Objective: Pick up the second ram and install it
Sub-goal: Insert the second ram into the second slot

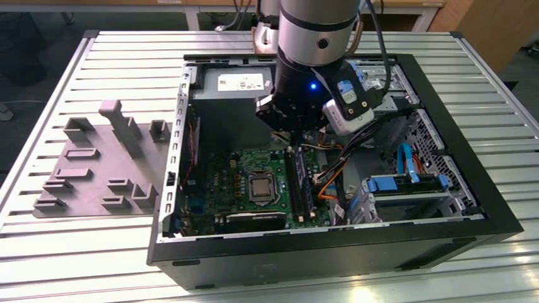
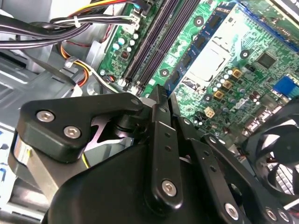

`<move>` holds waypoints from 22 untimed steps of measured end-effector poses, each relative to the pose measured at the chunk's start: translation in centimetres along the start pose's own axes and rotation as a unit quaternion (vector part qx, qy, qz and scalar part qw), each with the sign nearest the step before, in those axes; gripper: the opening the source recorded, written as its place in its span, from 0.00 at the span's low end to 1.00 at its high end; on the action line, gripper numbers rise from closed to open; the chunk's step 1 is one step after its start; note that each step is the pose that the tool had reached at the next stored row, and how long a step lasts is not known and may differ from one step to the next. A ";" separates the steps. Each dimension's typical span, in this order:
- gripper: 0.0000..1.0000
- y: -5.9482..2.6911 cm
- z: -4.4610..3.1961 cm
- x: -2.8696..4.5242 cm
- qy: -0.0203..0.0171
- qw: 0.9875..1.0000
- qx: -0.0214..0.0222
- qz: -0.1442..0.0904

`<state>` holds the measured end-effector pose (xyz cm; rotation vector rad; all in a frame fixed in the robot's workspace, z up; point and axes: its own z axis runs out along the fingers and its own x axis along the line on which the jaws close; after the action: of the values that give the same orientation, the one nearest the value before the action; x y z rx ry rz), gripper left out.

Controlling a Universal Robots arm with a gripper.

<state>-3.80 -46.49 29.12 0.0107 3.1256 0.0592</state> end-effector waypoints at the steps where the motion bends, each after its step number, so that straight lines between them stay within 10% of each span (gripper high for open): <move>1: 0.14 -0.01 0.18 0.00 0.000 1.000 0.000 0.000; 22: 0.14 -0.10 2.68 -0.32 0.000 1.000 0.000 0.009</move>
<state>-3.44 -46.49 26.45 0.0384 3.1258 0.0604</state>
